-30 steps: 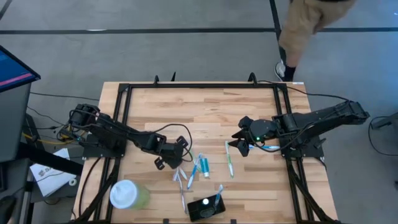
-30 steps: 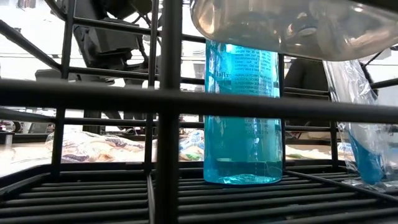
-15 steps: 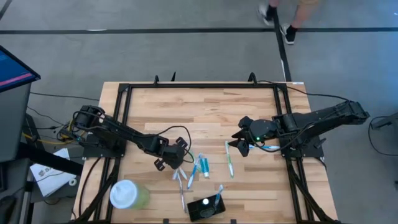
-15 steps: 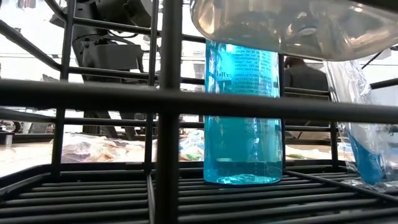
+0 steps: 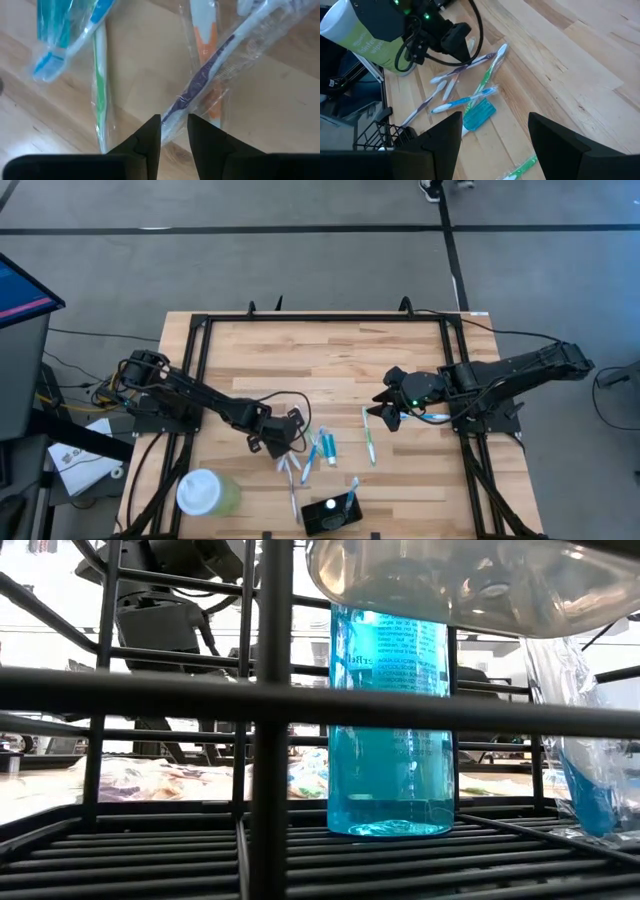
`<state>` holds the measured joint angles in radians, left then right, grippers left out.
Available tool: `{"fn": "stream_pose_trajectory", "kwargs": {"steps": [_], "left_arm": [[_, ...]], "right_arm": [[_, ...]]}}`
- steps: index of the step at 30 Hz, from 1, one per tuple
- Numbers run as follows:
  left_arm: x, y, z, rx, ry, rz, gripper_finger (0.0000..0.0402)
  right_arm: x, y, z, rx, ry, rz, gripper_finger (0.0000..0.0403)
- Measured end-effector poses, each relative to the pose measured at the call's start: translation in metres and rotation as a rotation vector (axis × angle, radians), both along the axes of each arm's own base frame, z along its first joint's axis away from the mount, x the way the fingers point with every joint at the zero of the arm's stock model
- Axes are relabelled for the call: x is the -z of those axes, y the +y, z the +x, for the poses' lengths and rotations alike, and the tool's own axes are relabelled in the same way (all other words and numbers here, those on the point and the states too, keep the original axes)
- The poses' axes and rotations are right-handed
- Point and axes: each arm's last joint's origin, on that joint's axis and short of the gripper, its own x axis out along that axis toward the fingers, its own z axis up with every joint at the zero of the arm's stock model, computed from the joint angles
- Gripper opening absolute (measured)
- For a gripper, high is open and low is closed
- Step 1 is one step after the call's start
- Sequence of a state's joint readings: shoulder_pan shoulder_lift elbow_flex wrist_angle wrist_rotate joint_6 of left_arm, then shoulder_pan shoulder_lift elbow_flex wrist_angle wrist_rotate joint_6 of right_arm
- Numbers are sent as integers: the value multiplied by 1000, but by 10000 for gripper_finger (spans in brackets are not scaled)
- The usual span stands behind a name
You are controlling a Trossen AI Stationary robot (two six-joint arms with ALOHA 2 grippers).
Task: Pick & Place toothbrushing station
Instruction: Put the top violet toothbrush into the black wire organizer
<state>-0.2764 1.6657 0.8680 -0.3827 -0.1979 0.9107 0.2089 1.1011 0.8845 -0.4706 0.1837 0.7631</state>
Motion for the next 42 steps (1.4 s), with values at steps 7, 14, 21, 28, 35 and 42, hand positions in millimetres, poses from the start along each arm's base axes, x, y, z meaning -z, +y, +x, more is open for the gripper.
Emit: {"fn": "stream_pose_trajectory", "kwargs": {"steps": [7, 14, 21, 28, 35, 42], "left_arm": [[-2, -2, 4, 13, -44, -20, 92], [-4, -14, 2, -39, -100, 34, 92], [-4, -19, 0, -75, -126, 75, 92], [-16, -9, 1, -474, -252, -68, 92], [-26, -6, -6, -334, -249, -31, 92], [2, -11, -19, 139, -44, 114, 92]], "right_arm": [[0, 0, 0, 0, 0, 0, 219], [0, 0, 0, 0, 0, -1, 219], [0, 0, 0, -2, 0, -2, 219], [0, 0, 0, -2, 0, -2, 219], [0, 0, 0, -2, 0, -2, 219], [-1, -1, 1, 1, -8, 0, 219]]}}
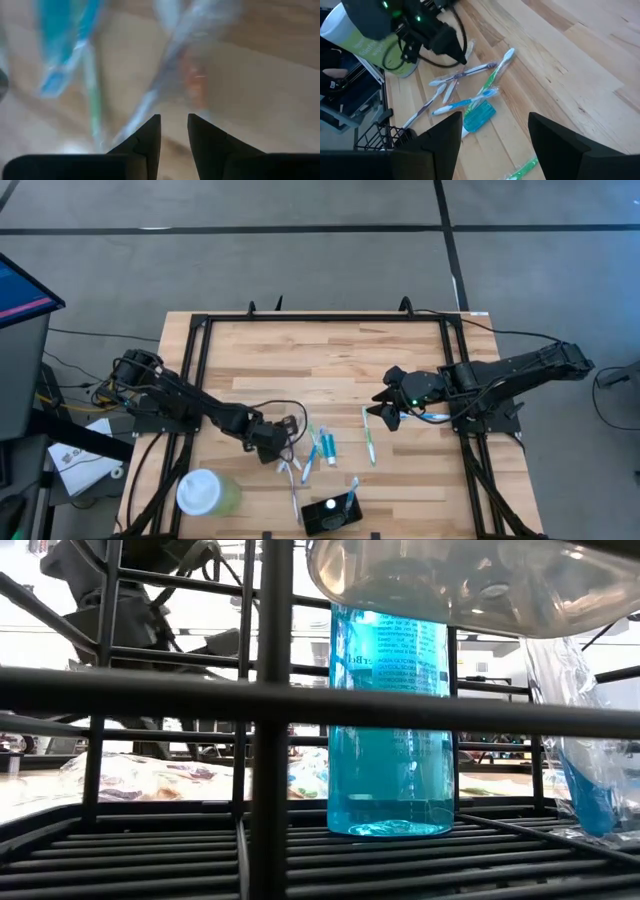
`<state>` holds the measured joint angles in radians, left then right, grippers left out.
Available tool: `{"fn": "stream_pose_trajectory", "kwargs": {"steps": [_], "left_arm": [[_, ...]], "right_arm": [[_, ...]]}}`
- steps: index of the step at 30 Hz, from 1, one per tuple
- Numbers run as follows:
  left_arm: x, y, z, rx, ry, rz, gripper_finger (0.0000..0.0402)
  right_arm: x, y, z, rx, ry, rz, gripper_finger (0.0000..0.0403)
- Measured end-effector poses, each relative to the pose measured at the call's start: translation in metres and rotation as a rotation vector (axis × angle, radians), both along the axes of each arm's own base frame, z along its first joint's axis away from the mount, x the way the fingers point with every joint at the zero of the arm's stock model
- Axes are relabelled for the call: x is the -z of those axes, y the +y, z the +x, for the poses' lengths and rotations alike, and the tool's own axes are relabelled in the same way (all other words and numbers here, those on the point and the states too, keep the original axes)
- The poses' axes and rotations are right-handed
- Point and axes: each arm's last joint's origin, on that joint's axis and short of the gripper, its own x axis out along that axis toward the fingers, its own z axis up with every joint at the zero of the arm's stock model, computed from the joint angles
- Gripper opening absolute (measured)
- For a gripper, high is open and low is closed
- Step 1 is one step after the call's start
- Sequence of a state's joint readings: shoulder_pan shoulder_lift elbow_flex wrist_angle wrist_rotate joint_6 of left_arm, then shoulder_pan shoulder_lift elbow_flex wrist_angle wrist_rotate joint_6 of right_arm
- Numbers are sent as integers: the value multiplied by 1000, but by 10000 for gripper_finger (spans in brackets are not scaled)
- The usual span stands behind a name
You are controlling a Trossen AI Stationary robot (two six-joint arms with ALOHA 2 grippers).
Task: Pick & Place toothbrushing station
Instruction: Put the top violet toothbrush into the black wire organizer
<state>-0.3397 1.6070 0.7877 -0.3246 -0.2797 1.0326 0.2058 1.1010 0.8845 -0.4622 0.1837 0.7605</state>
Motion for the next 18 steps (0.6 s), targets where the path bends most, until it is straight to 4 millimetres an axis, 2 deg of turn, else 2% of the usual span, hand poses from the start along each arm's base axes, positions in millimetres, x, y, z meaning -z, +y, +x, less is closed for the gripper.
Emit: {"fn": "stream_pose_trajectory", "kwargs": {"steps": [5, 9, 15, 18], "left_arm": [[-9, -1, 10, 23, -38, 7, 92], [-25, 1, 23, -55, -106, -23, 92], [-78, 2, 42, -260, -305, -180, 92], [-103, 3, 47, -273, -310, -272, 92]], "right_arm": [[0, 3, 0, -1, -5, 15, 219], [0, 5, -1, -9, -6, 21, 219], [0, 7, -1, -14, -6, 21, 219], [0, 7, -1, -14, -6, 21, 219]]}}
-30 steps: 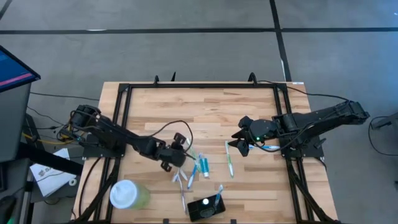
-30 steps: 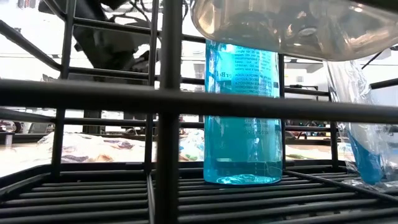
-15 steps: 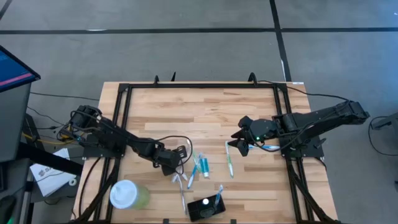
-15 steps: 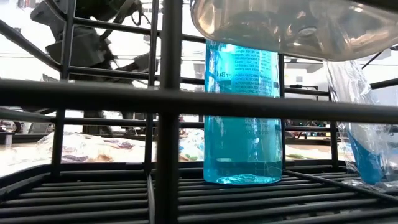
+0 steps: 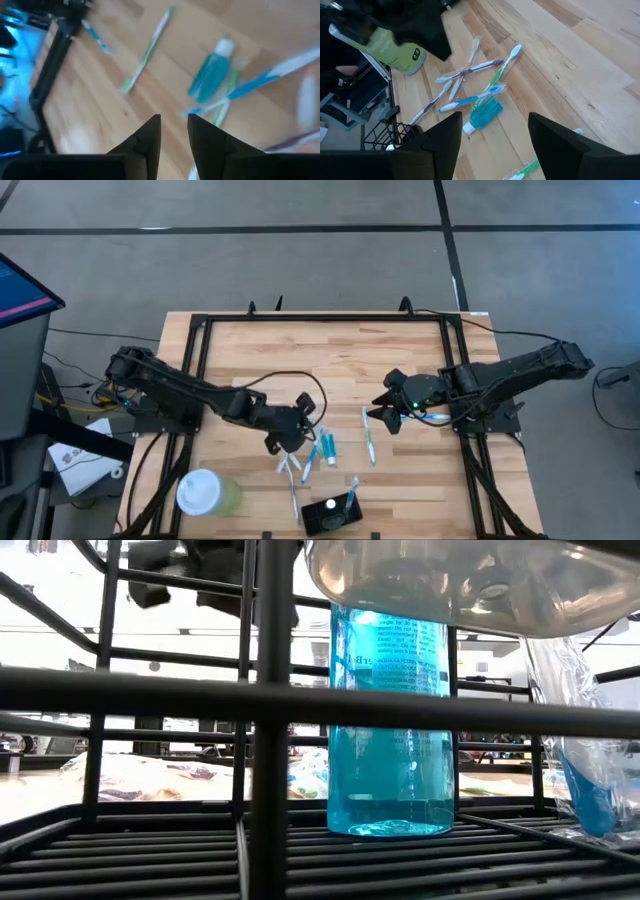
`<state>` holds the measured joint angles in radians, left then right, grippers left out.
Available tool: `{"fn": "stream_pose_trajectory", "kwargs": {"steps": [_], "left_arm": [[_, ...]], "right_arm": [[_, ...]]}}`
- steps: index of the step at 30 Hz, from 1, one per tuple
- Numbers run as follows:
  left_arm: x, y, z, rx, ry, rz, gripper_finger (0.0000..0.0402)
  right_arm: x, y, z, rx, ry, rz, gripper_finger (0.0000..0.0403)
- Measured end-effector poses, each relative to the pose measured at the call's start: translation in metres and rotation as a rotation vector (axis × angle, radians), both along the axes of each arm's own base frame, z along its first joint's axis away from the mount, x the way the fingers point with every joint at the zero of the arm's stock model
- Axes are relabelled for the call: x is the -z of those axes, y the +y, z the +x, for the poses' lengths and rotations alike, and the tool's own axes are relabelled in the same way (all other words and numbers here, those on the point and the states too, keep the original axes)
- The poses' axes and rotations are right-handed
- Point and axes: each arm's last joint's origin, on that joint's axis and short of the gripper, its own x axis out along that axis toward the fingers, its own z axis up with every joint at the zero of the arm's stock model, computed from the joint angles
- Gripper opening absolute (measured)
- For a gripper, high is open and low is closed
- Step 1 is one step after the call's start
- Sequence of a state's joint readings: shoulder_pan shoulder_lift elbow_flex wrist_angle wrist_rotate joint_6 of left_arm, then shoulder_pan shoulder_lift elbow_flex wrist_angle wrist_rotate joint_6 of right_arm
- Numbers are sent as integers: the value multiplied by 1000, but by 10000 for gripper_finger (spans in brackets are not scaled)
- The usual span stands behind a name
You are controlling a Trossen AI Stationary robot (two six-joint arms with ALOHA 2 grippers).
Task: Pick & Place toothbrushing station
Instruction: Put the top violet toothbrush into the black wire organizer
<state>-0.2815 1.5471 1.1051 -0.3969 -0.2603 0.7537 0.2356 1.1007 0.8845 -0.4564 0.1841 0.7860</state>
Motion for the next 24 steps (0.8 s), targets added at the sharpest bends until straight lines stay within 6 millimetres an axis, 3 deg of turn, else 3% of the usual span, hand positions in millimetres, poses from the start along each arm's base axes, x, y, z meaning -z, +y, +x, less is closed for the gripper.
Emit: {"fn": "stream_pose_trajectory", "kwargs": {"steps": [4, 9, 14, 20, 24], "left_arm": [[-8, 3, 0, 68, 189, -43, 92], [-3, 8, -6, 169, 398, -146, 92], [7, 2, -9, 472, 445, 91, 92], [47, 0, -1, 673, 624, 258, 92], [59, 9, 11, 681, 628, 338, 92]], "right_arm": [[0, 0, 0, 0, 0, -1, 219], [0, -1, 0, 4, -1, -12, 219], [0, -2, 0, 36, -7, -41, 219], [0, -3, 0, 56, -11, -56, 219], [-1, -2, 0, 62, -13, -47, 219]]}}
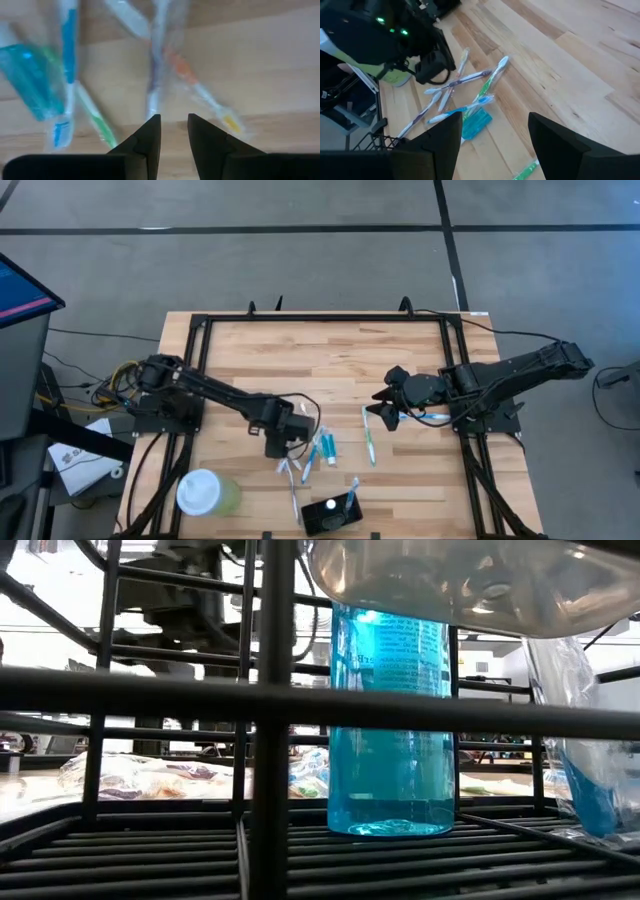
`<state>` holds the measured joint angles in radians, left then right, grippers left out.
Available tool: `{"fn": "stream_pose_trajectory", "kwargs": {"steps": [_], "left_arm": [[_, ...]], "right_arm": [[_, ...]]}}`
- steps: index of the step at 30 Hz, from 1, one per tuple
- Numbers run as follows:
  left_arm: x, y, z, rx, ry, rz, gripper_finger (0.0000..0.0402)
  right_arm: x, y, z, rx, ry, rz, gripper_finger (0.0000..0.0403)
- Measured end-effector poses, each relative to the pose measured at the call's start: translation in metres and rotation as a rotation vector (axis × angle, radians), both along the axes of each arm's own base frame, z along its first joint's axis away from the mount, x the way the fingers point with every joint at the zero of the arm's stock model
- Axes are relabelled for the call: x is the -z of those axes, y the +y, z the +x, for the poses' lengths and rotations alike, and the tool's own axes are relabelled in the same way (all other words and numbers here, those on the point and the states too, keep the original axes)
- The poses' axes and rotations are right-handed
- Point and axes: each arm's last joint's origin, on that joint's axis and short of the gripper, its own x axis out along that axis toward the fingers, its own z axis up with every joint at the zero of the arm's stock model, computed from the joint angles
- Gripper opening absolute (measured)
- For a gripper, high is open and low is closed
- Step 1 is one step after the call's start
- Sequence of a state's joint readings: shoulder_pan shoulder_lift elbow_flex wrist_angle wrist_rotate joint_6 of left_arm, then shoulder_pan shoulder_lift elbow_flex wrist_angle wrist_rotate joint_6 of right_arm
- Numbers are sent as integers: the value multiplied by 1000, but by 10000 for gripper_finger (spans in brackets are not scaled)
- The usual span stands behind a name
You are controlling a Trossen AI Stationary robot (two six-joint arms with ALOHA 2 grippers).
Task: Pick & Place toothbrushing station
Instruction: Put the top violet toothbrush into the black wire organizer
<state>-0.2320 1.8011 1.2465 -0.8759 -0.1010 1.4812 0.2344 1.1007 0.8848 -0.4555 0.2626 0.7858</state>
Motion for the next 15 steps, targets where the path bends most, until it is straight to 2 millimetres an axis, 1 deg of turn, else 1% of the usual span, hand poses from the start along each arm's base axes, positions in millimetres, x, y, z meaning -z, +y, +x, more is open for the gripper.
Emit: {"fn": "stream_pose_trajectory", "kwargs": {"steps": [3, 7, 13, 15], "left_arm": [[-2, 8, 6, -24, -45, -12, 92], [-1, 15, 8, -45, -47, -23, 92], [-1, 16, 9, -42, -47, -71, 92], [3, 15, 13, -41, -60, -76, 92]], "right_arm": [[0, 0, 0, 0, 0, 0, 219], [0, 0, 0, 0, 0, 0, 219], [0, 0, 0, 0, 0, 0, 219], [0, 0, 0, 0, 0, 0, 219]]}}
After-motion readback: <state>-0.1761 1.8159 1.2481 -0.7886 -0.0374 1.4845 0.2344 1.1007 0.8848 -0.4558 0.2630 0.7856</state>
